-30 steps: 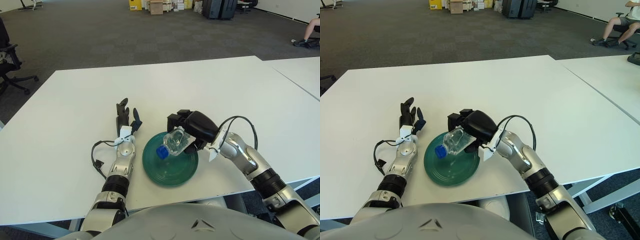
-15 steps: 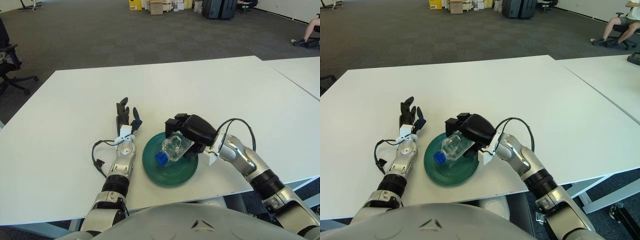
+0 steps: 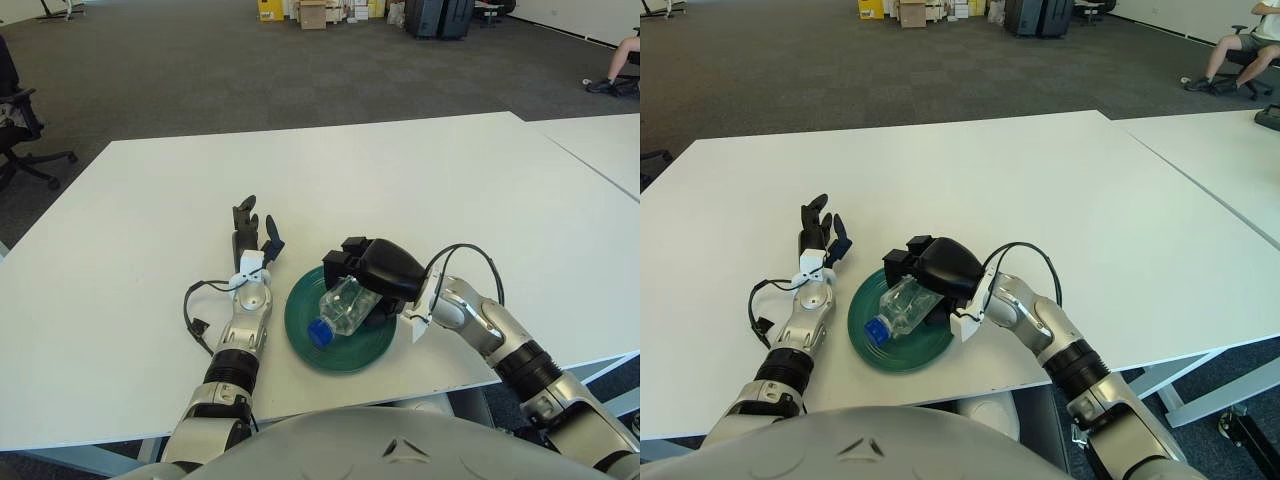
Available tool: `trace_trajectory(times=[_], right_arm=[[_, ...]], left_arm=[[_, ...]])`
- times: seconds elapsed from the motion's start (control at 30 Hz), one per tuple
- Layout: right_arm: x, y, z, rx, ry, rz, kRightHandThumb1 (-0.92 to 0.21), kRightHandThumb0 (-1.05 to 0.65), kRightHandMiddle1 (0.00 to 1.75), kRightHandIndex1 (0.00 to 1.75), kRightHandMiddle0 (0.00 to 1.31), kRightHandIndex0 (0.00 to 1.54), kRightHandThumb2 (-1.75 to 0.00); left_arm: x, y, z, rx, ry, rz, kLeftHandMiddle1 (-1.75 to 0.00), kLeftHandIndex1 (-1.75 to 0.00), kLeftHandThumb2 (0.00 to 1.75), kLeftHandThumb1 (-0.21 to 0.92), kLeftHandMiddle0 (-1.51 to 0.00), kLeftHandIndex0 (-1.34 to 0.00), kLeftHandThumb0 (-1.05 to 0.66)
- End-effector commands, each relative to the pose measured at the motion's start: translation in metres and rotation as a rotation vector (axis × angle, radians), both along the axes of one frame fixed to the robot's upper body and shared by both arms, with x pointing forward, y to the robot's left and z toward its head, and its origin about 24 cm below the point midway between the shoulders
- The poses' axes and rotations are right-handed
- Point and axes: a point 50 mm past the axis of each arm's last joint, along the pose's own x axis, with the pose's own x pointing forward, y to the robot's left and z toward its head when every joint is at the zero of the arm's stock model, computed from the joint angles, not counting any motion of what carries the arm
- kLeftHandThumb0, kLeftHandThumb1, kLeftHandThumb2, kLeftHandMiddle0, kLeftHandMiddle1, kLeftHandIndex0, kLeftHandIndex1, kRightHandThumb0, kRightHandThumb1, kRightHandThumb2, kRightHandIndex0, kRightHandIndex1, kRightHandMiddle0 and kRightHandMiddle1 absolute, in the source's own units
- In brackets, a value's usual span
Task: Put the bottle into the plate.
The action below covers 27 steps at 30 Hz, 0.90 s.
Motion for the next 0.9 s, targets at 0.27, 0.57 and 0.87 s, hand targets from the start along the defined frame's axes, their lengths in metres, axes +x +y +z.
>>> trace_trajectory(times=[0.27, 0.57, 0.87], right_arm=[[0.004, 0.004, 0.003, 0.026, -0.026, 0.015, -0.15, 0.00, 1.75, 1.73, 0.50, 0.74, -1.52], [0.003, 0.008, -0.008, 0.013, -0.028, 0.016, -0.14, 0.00, 1.75, 1.74, 0.51, 0.75, -1.53], [0.001, 0.010, -0.011, 0.013, -0.075, 0.020, -0.13, 0.00, 1.75, 1.75, 0.52, 0.76, -1.55]], left_arm=[[0.002, 0.003, 0.005, 0.025, -0.020, 0.016, -0.01, -0.77, 0.91, 0.92, -0.42, 0.00, -0.80], [0.002, 0.004, 0.006, 0.030, -0.033, 0.023, 0.00, -0.77, 0.91, 0.92, -0.41, 0.00, -0.80], [0.002, 0.002, 0.007, 0.030, -0.032, 0.021, -0.01, -0.78, 0.92, 0.92, -0.41, 0.00, -0.82]])
